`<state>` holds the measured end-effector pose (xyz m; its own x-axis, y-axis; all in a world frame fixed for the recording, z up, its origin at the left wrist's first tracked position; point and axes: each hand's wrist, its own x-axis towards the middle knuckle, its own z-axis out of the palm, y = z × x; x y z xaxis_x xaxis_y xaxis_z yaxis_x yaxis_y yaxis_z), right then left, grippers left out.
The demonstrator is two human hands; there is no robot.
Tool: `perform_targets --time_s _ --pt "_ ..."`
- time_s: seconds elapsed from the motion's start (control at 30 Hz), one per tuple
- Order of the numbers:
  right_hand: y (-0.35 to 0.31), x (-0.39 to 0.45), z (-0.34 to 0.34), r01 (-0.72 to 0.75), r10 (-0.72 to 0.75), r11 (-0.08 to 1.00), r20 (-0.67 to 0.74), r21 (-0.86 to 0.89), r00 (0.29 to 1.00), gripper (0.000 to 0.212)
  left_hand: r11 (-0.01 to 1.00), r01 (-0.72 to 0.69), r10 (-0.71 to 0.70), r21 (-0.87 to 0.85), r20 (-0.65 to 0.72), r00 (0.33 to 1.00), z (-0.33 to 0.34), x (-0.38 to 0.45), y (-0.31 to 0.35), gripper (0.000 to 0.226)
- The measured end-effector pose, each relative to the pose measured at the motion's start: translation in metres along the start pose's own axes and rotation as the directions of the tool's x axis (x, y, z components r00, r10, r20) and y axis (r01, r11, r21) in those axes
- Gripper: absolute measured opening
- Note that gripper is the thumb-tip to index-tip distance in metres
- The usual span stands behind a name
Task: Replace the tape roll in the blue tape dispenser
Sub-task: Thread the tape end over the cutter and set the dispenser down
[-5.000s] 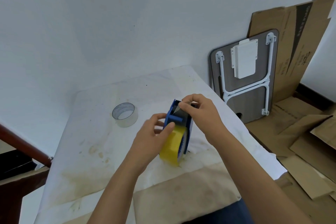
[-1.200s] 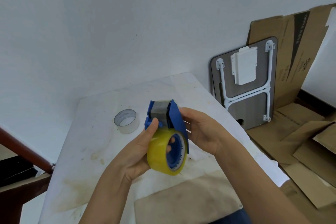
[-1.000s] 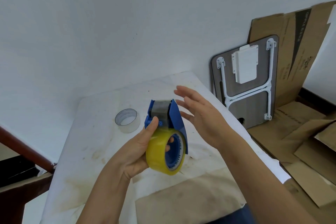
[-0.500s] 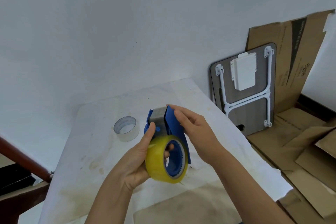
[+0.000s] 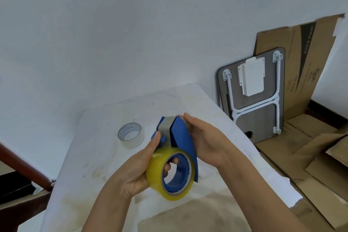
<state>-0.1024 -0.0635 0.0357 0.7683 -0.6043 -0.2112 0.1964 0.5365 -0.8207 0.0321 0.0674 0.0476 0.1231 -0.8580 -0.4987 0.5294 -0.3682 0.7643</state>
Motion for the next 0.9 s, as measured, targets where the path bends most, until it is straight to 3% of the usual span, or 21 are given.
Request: perform_targets --time_s 0.1,0.33,0.47,0.6,0.73,0.9 --pt "-0.001 0.000 -0.004 0.026 -0.027 0.999 -0.028 -0.032 0.999 0.039 1.000 -0.003 0.003 0.006 0.005 1.000 0.003 0.002 0.003 0.065" --pt "0.003 -0.006 -0.001 -0.058 0.059 0.997 0.015 -0.056 0.998 0.069 0.999 -0.026 0.025 0.027 0.032 0.999 0.006 0.006 0.006 0.061" --pt "0.007 -0.009 -0.003 -0.122 0.111 0.990 0.135 0.076 0.985 0.057 0.998 -0.060 0.060 0.020 -0.011 0.998 0.009 0.007 0.008 0.055" --pt "0.009 -0.011 -0.004 -0.126 0.114 0.989 0.145 0.076 0.983 0.054 0.994 -0.107 0.107 0.006 -0.054 0.993 0.009 0.005 0.013 0.050" --pt "0.009 -0.009 -0.005 -0.135 0.133 0.991 0.063 0.023 0.989 0.057 0.984 -0.125 0.140 0.128 -0.117 0.983 0.006 0.002 0.014 0.052" --pt "0.026 0.000 -0.003 -0.160 0.177 0.978 -0.129 0.136 0.976 0.059 0.978 -0.160 0.172 0.135 -0.083 0.982 0.007 -0.002 0.011 0.042"
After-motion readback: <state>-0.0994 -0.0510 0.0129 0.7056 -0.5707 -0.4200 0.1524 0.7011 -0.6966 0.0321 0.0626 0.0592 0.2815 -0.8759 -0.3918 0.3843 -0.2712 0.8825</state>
